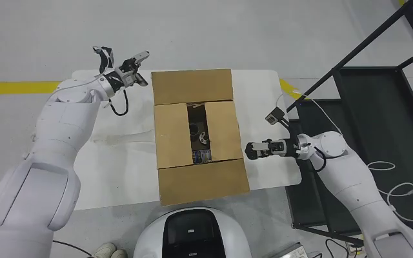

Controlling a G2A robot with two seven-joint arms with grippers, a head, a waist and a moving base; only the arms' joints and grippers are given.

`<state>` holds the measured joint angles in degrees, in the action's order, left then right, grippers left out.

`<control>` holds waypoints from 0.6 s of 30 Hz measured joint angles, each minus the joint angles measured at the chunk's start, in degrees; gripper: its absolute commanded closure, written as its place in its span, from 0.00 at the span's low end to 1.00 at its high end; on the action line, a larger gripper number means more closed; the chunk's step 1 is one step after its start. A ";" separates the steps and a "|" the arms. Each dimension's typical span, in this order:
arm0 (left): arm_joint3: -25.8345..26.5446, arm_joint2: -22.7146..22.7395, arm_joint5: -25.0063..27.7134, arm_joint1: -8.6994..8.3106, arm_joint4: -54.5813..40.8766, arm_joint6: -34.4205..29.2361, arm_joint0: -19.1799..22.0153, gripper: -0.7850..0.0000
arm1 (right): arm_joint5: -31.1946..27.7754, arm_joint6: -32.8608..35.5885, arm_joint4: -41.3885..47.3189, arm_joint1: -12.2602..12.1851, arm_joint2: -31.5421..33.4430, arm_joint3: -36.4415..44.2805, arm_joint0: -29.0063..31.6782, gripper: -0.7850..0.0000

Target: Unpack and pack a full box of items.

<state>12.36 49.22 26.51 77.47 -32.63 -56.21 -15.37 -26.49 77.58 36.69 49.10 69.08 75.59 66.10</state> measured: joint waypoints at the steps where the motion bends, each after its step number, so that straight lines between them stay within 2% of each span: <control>1: 0.16 0.73 1.17 -0.53 -0.84 -2.08 -0.16 0.00 | -0.30 -1.04 -1.21 0.16 -0.38 -0.07 -0.67 0.00; 5: 1.50 3.55 4.90 -3.24 -3.27 -13.51 -1.76 0.00 | 1.98 -8.41 -8.43 1.00 -2.85 2.61 -3.32 0.00; 7: 3.32 4.39 4.89 -4.44 -3.38 -17.18 -2.96 0.00 | 3.84 -11.38 -11.56 1.34 -4.09 4.63 -4.00 0.00; 10: 10.10 5.99 1.62 -6.84 -3.05 -20.11 -6.55 0.00 | 8.09 -15.25 -16.28 1.91 -6.35 8.03 -5.03 0.00; 13: 19.32 8.90 -1.35 -9.94 -3.05 -22.97 -11.71 0.00 | 13.54 -17.16 -17.90 2.63 -8.97 10.41 -6.15 0.00; 18: 37.71 16.61 -6.26 -15.63 -2.14 -27.89 -23.12 0.00 | 22.74 -16.85 -16.93 4.04 -13.58 11.26 -8.77 0.00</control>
<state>50.07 65.82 20.25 61.84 -34.77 -84.10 -38.49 -3.75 60.73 19.76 53.14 55.50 86.84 57.32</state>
